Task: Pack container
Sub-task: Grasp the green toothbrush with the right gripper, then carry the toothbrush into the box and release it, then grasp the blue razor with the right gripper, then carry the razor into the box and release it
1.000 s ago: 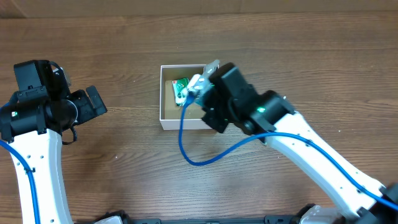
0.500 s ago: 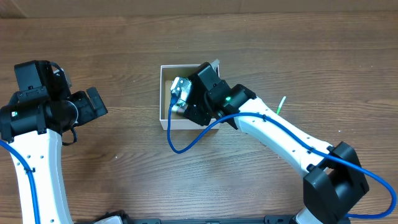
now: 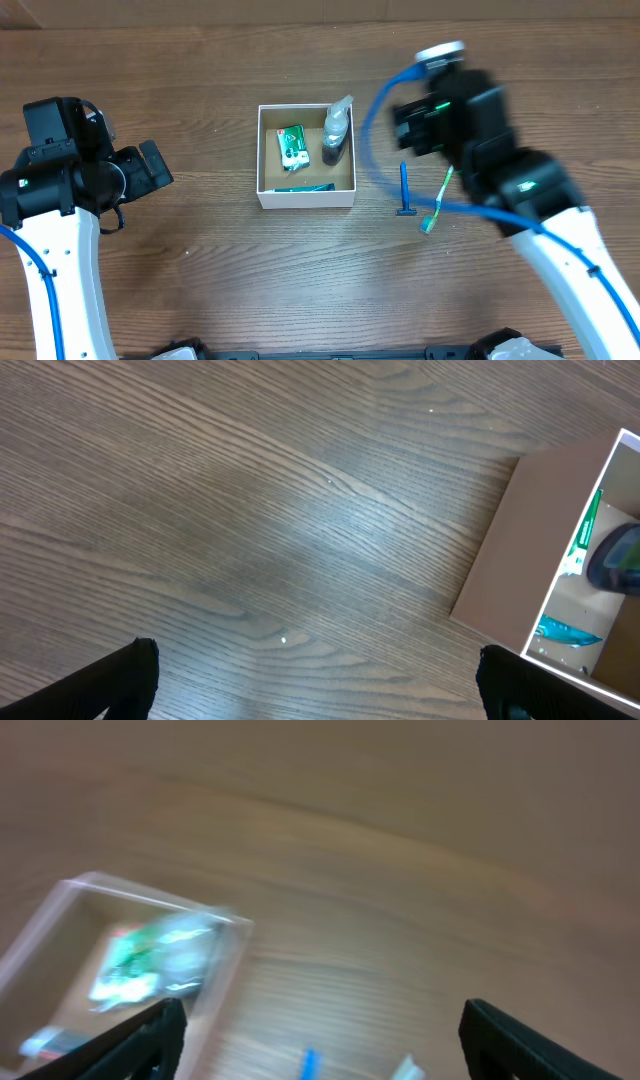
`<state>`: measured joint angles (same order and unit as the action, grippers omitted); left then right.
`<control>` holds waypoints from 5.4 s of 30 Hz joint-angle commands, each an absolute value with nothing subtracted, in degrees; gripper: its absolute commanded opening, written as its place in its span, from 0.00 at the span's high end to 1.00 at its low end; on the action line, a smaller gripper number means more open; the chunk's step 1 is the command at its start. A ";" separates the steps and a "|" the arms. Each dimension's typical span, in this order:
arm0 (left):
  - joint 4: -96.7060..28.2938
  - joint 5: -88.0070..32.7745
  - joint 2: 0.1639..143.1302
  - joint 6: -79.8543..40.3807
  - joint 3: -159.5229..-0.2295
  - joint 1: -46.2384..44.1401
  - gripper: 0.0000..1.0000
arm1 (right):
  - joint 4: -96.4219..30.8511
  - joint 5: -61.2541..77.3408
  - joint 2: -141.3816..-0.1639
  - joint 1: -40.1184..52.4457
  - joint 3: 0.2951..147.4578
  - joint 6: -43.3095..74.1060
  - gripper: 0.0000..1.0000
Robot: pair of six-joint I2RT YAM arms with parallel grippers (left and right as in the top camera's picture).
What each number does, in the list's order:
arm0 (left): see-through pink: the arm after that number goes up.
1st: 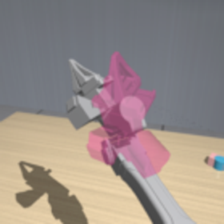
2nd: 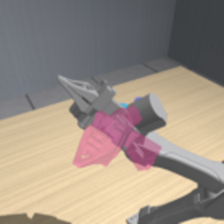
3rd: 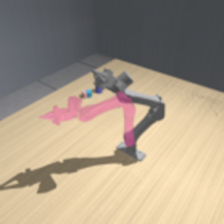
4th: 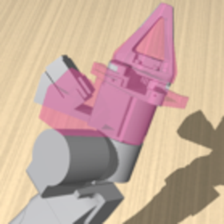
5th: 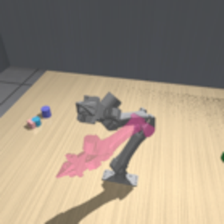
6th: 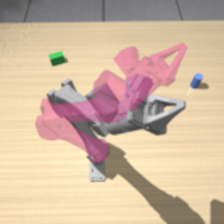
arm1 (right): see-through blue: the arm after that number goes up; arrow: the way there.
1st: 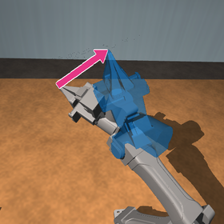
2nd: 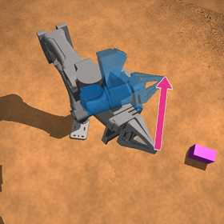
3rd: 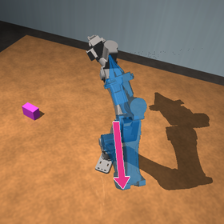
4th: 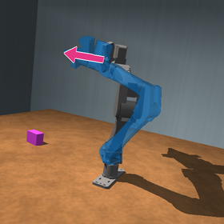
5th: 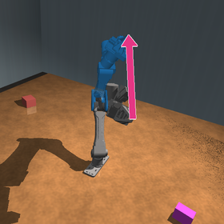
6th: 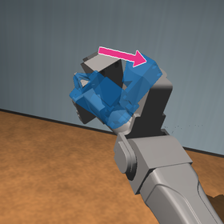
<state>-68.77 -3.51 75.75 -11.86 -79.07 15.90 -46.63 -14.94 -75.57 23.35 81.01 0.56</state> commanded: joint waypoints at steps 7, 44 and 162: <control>-68.79 -4.56 74.89 -12.43 -79.88 16.10 0.00 | -51.33 -3.81 -94.00 3.38 73.01 15.14 0.09; -68.73 -4.56 74.89 -12.45 -79.85 16.10 0.00 | -48.64 1.43 -112.64 3.25 63.57 19.77 0.93; -68.27 -4.56 74.89 -12.47 -79.85 16.10 0.00 | -58.57 3.31 -92.03 30.81 96.66 -12.56 0.96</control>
<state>-68.51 -3.92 75.75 -11.88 -79.07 15.90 -58.89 2.13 -90.70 24.53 96.90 -2.28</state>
